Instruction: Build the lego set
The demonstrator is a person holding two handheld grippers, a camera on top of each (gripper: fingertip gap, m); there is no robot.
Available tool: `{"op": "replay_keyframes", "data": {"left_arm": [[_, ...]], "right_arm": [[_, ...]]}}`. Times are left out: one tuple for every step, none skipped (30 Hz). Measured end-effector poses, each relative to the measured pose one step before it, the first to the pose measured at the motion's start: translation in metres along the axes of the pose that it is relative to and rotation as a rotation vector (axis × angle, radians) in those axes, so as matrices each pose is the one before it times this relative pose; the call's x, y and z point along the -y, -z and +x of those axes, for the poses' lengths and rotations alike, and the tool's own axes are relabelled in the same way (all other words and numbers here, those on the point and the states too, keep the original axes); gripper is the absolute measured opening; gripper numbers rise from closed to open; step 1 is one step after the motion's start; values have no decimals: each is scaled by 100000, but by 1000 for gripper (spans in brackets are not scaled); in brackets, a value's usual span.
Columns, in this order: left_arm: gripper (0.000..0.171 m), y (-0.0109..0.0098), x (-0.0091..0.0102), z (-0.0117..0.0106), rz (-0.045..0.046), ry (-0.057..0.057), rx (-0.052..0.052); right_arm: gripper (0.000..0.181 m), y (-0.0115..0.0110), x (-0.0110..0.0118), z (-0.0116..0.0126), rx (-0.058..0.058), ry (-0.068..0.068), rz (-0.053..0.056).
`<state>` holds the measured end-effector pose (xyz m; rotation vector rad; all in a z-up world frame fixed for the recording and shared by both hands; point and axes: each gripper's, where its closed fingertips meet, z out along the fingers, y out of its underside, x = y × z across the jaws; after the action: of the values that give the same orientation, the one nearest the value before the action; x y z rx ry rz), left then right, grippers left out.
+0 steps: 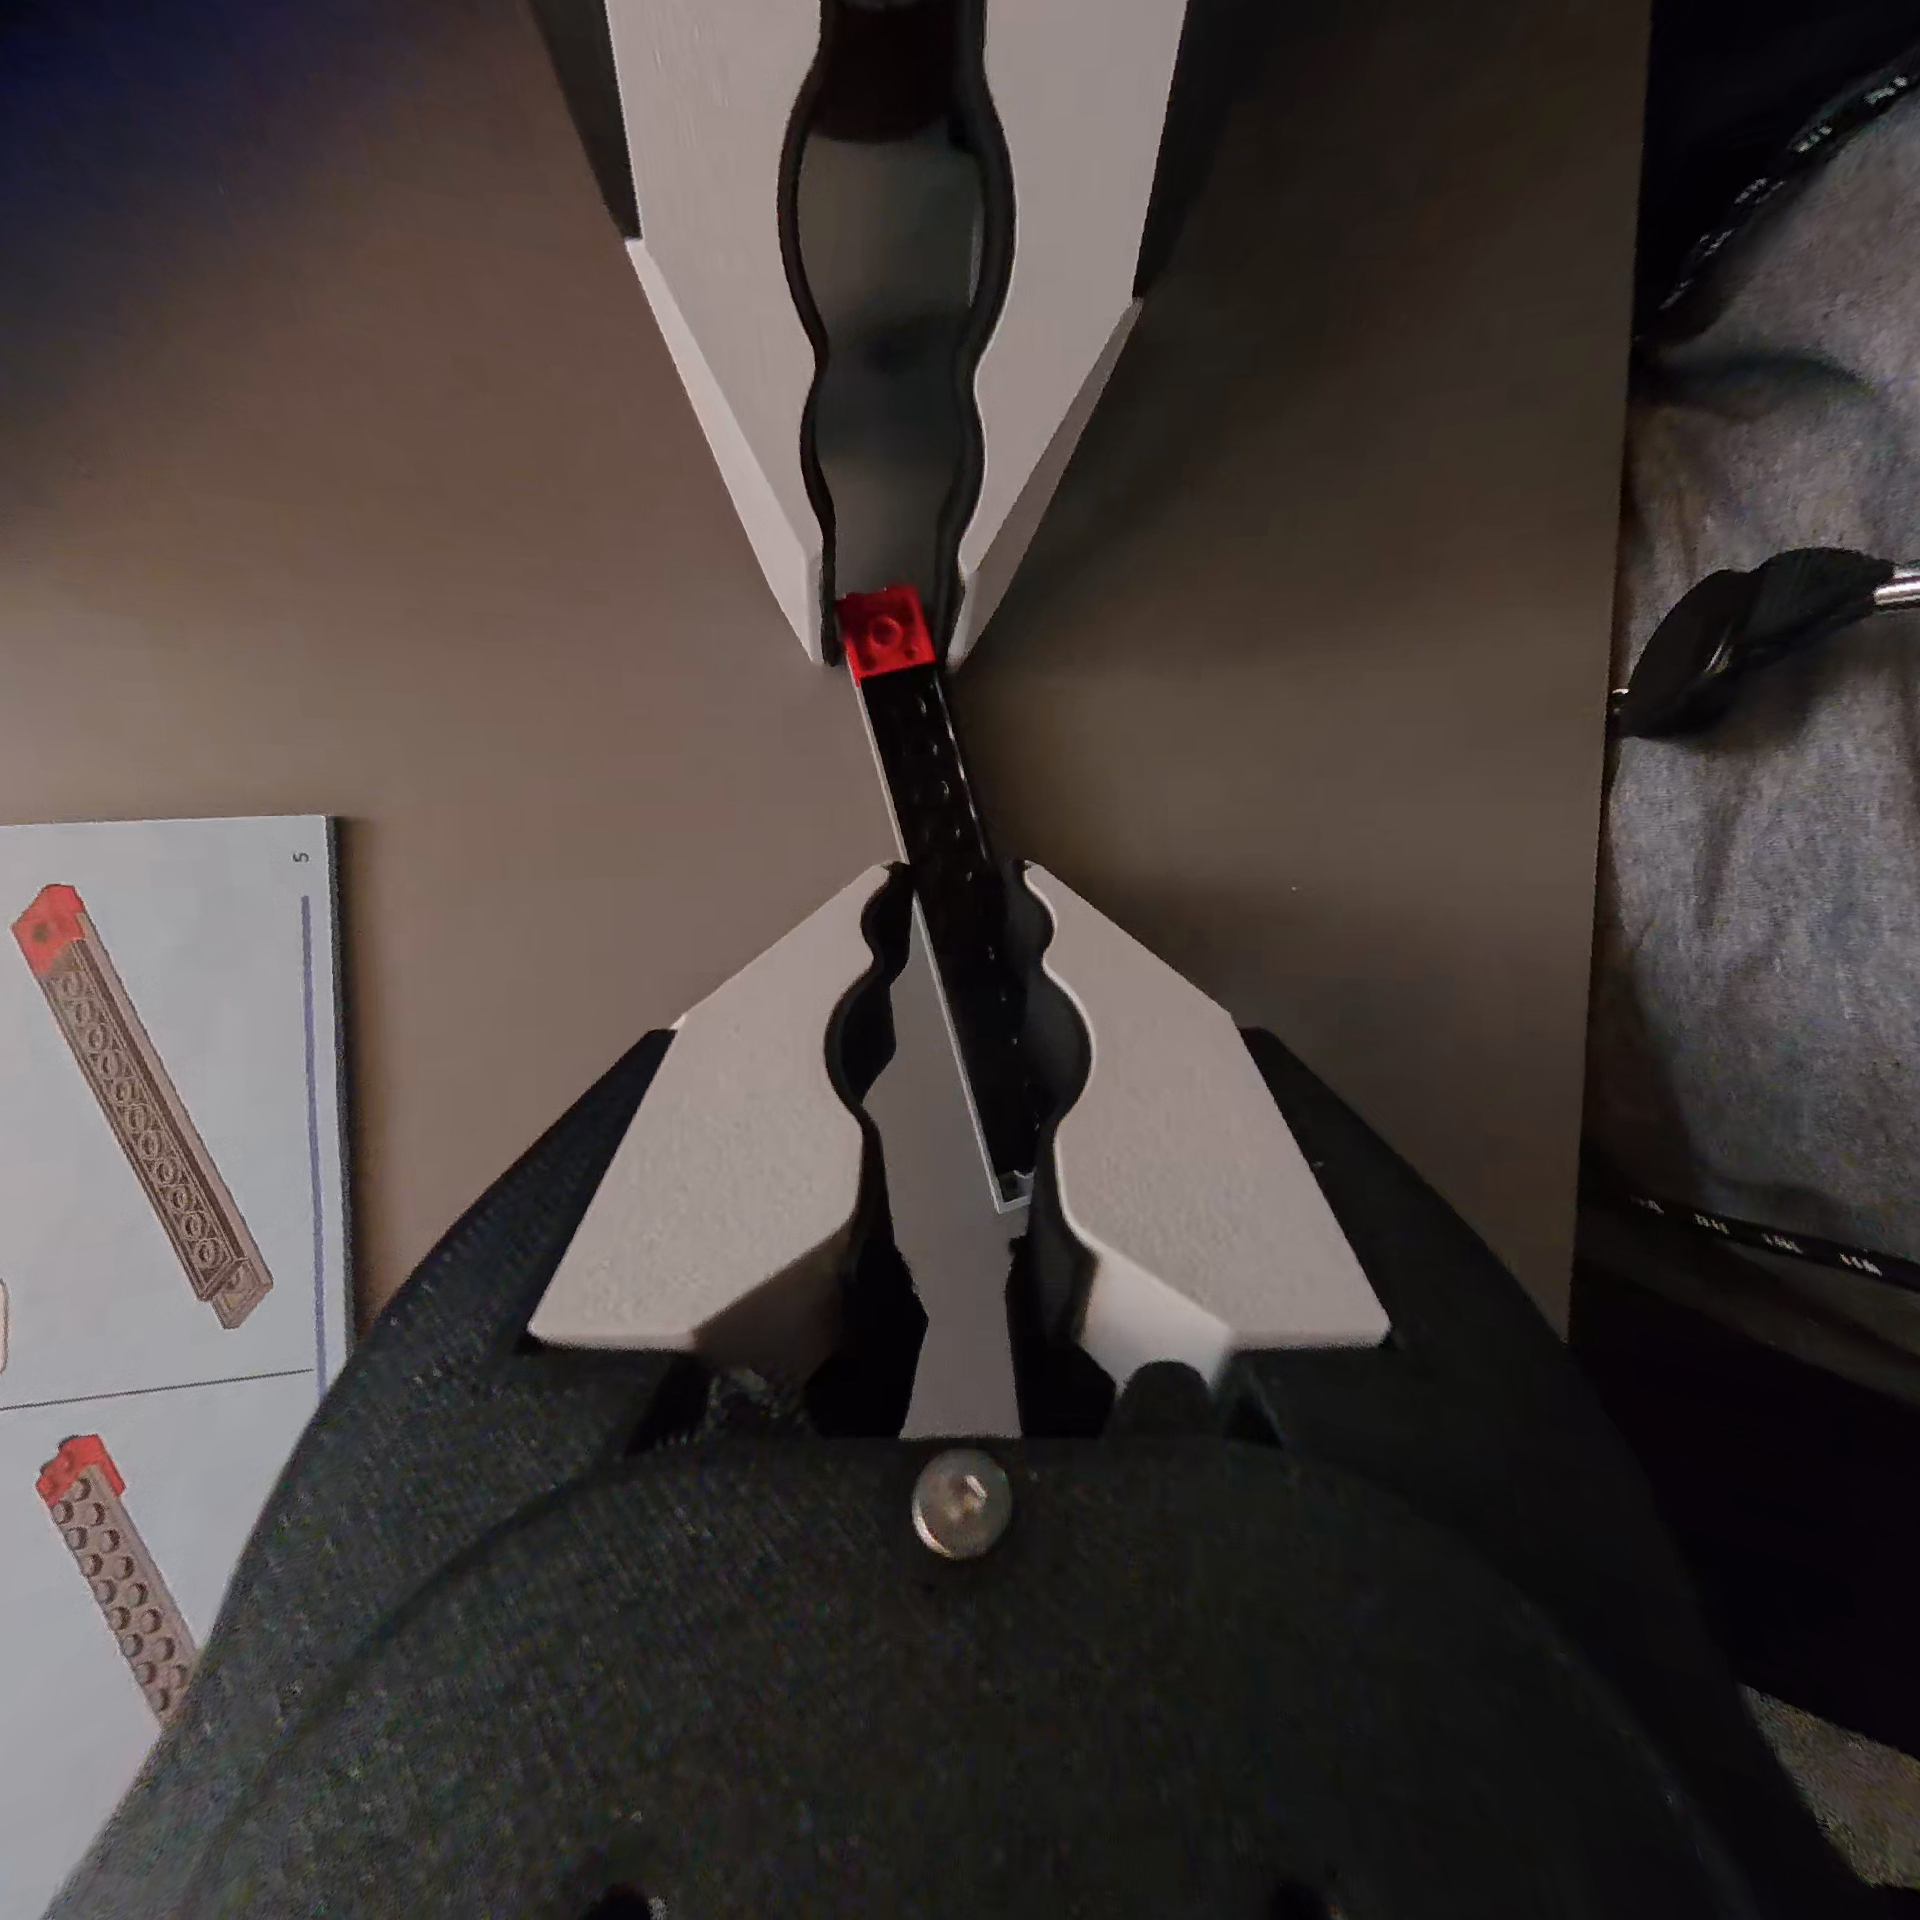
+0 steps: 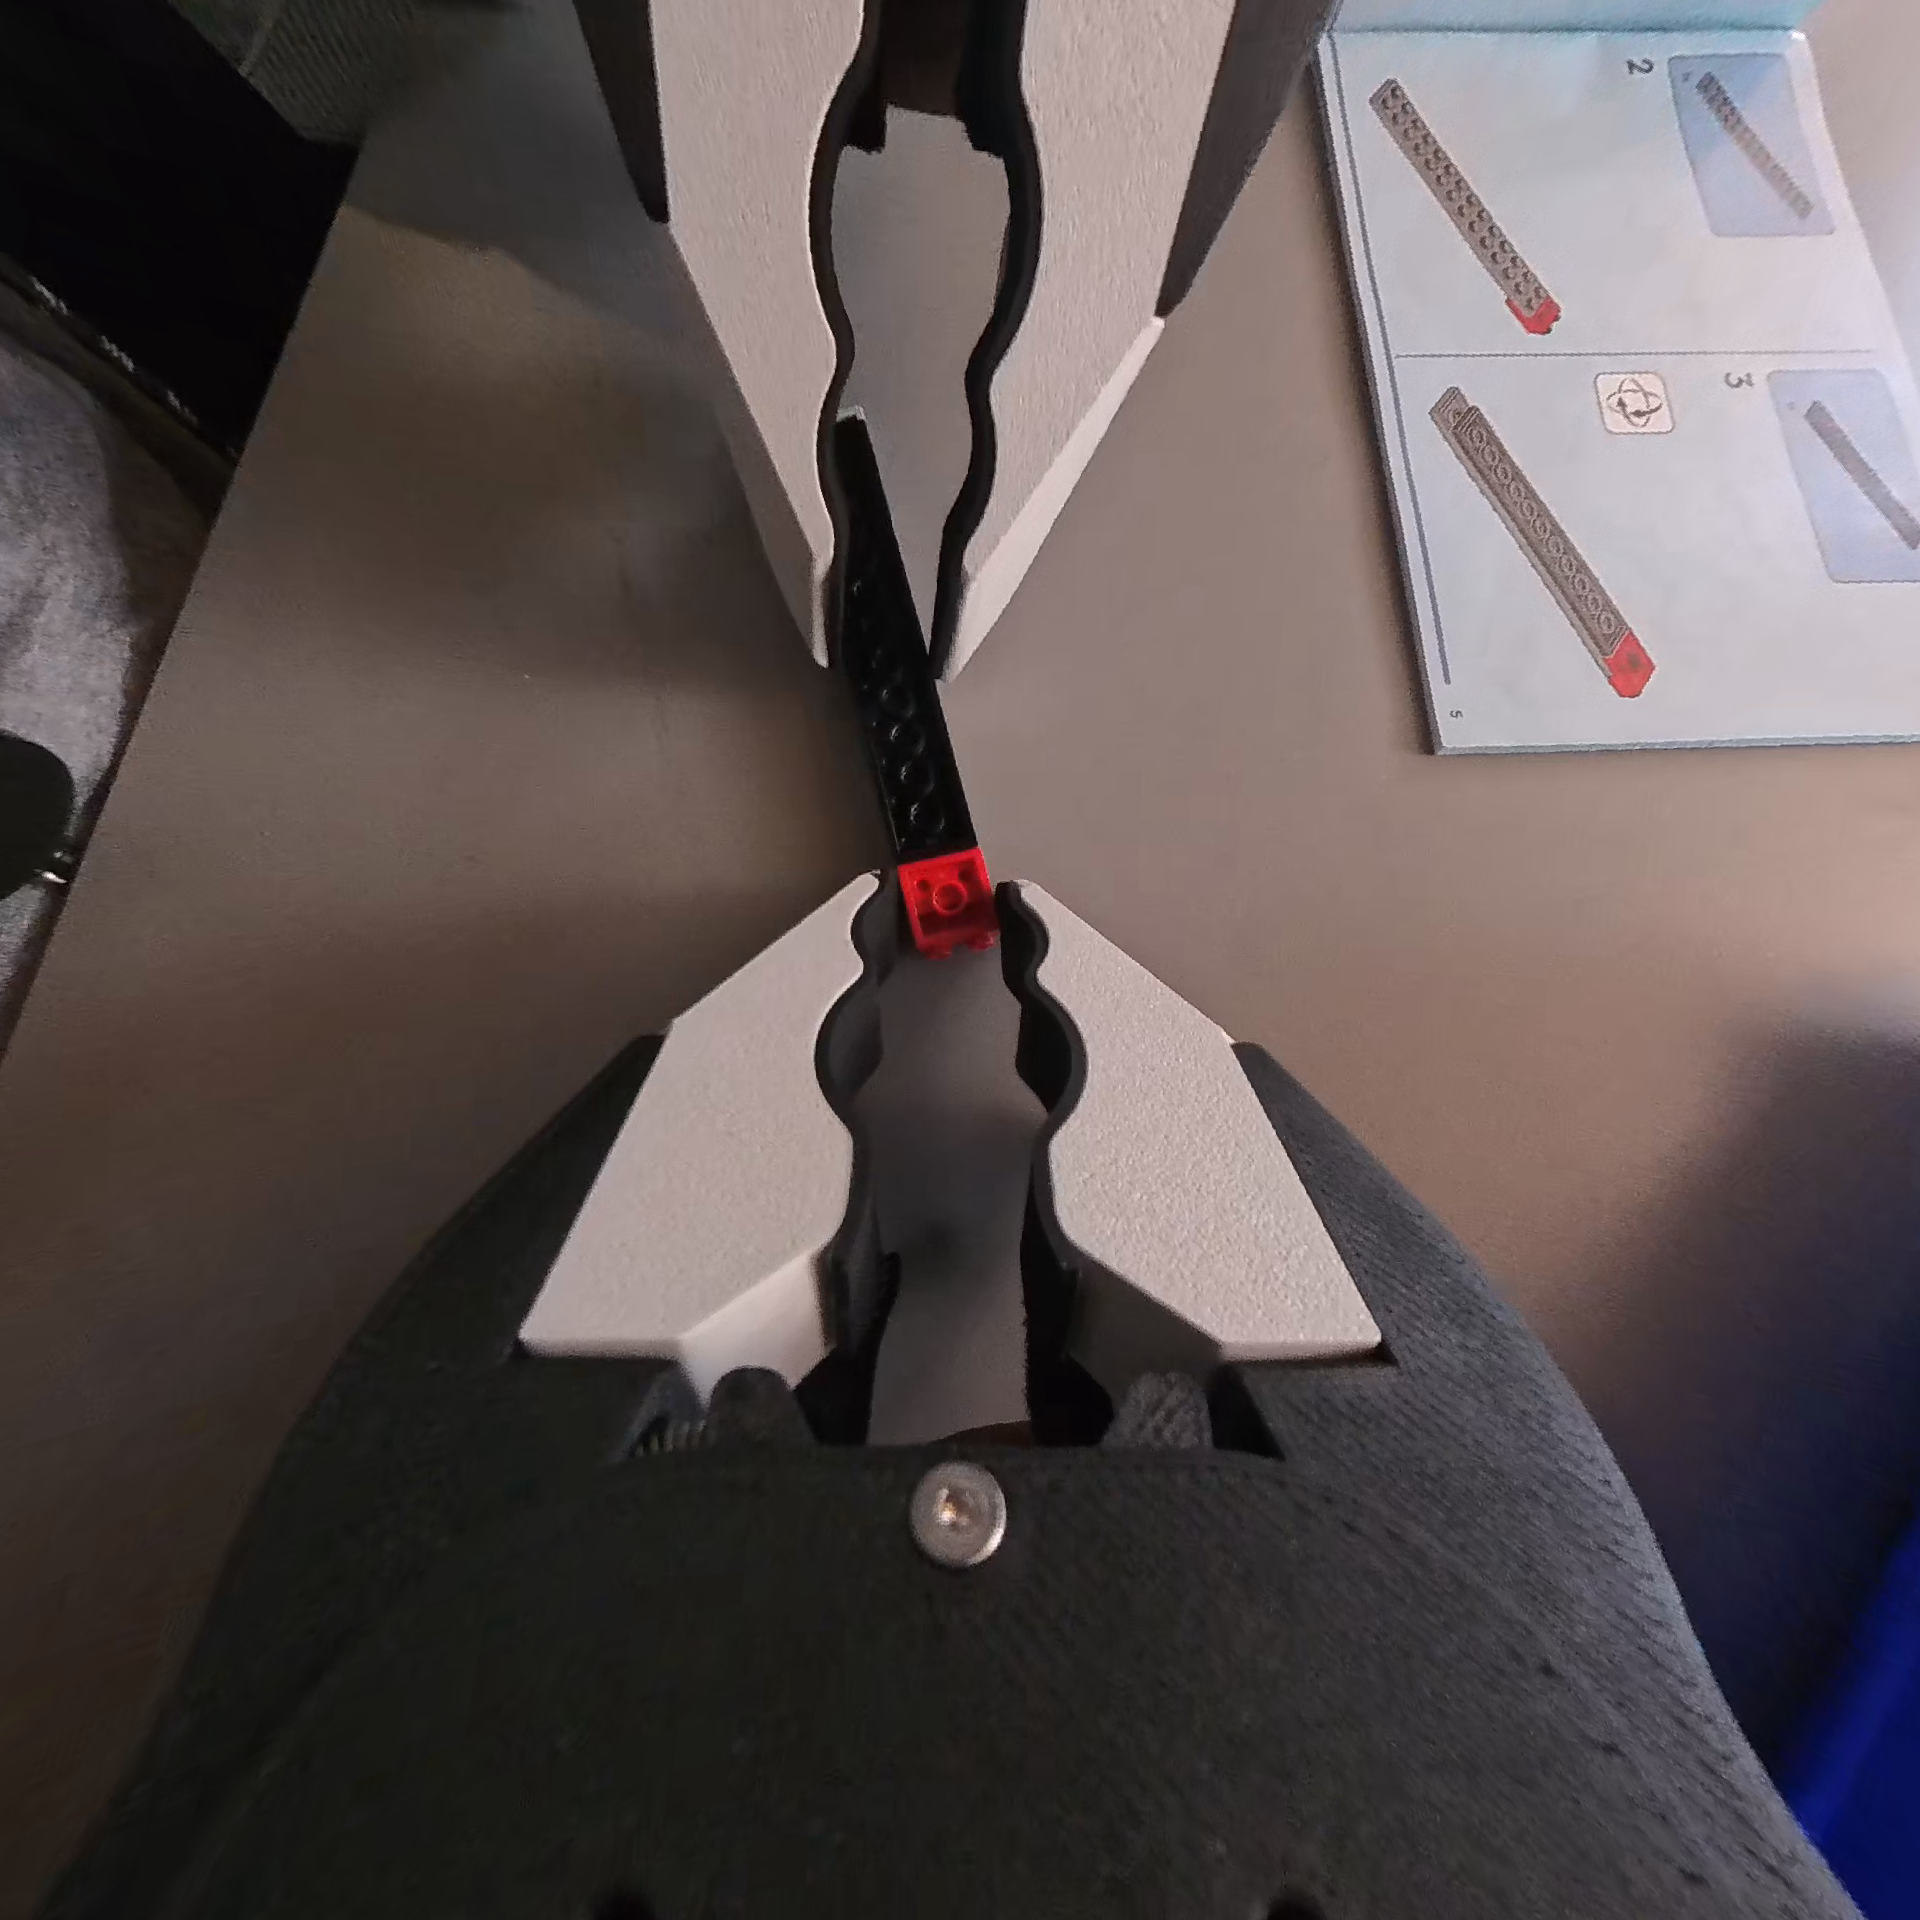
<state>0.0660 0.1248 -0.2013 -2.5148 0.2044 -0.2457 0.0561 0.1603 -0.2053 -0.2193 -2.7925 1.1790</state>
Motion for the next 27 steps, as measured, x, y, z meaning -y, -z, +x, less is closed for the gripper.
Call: {"op": "replay_keyframes", "data": {"left_arm": [[17,11,-10,-24,-446,-166,-126],[17,12,4,-74,-209,18,141],[18,16,29,-63,109,181,131],[19,17,56,-11,377,278,-155],[20,10,72,35,646,295,-299],[23,19,79,54,762,378,-284],[27,-1,74,22,697,679,-21],[29,-32,22,17,415,811,5],[30,-84,-32,22,146,629,129],[32,-129,-61,23,-136,437,282],[33,-180,-112,39,-485,485,217],[33,-186,-109,34,-535,288,286],[32,-77,163,21,1103,-116,524],[32,-81,31,39,28,352,202],[30,-55,96,-70,396,39,906],[27,-45,59,-124,175,-21,1185],[24,-49,53,-156,184,25,1288],[21,-25,39,-190,155,-13,1472],[17,-35,21,-213,121,-1,1487],[16,-36,33,-149,274,173,914],[16,-11,26,-84,308,582,260],[16,-6,24,-58,346,632,31],[16,4,14,-44,389,518,-185],[16,-6,17,-53,450,656,-129],[16,3,42,-64,581,1199,-267],[16,11,54,-48,757,1429,-609],[16,35,80,-47,1076,1712,-946]], "right_arm": [[23,5,-4,8,-49,-14,22],[23,-1,3,-2,-61,-8,30],[23,6,-5,1,9,3,14],[23,1,0,-14,52,49,5],[22,10,-8,-15,26,97,5],[22,3,-1,-16,18,82,7],[22,-1,2,-5,55,35,11],[22,-7,-6,-17,64,33,17],[22,0,1,1,19,48,6],[22,-6,6,-10,16,52,3],[22,0,0,3,6,57,1],[22,-6,7,1,-55,72,8],[22,-9,12,19,-174,84,43],[22,-6,30,27,-294,95,124],[22,9,35,30,-303,73,209],[22,15,53,41,-387,30,332],[22,28,61,46,-336,1,427],[22,38,50,23,-212,21,402],[22,29,40,16,-173,34,337],[22,10,-3,27,-230,18,80],[22,7,-5,27,-253,-7,21],[22,17,5,33,-280,-9,88],[22,14,7,36,-233,-14,97],[21,10,-1,43,-346,5,93],[22,16,8,62,-454,56,106],[22,39,28,64,-438,147,298],[22,69,66,97,-525,139,640]]}}
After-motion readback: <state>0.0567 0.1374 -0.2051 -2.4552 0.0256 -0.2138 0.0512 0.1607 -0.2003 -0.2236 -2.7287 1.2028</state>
